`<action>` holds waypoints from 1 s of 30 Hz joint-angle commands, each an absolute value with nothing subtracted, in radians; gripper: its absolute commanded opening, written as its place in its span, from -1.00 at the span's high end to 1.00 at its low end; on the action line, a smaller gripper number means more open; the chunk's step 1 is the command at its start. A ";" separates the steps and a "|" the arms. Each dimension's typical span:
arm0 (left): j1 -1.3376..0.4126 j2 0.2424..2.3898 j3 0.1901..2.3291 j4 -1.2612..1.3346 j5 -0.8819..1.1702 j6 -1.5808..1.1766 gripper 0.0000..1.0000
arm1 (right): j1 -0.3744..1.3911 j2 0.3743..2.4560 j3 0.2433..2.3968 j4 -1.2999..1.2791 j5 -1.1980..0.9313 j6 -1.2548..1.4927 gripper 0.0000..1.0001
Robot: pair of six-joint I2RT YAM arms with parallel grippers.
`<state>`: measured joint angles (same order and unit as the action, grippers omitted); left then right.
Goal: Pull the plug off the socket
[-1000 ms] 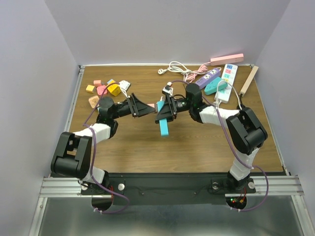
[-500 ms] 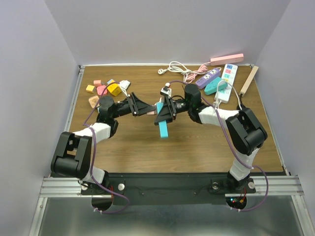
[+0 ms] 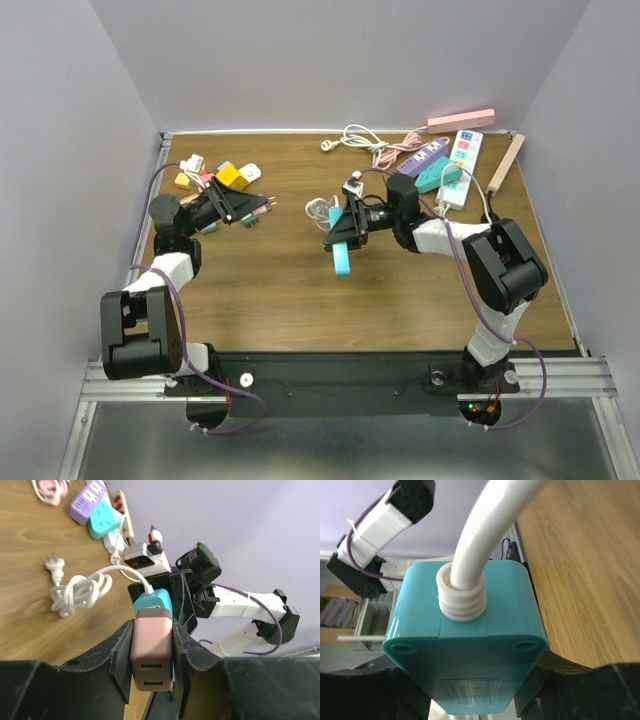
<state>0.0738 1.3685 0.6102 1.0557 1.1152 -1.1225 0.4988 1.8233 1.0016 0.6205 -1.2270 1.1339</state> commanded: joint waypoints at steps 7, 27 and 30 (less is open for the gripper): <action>0.199 1.342 0.803 0.314 0.854 -0.659 1.00 | 0.384 1.724 0.985 0.649 -1.232 1.140 0.99; 0.241 1.577 0.982 0.006 0.483 -0.506 -0.97 | 0.098 1.609 1.084 0.178 -0.858 0.950 0.99; 0.242 1.530 0.977 -0.029 0.466 -0.503 -0.97 | 0.074 1.611 1.130 0.124 -0.760 0.925 0.99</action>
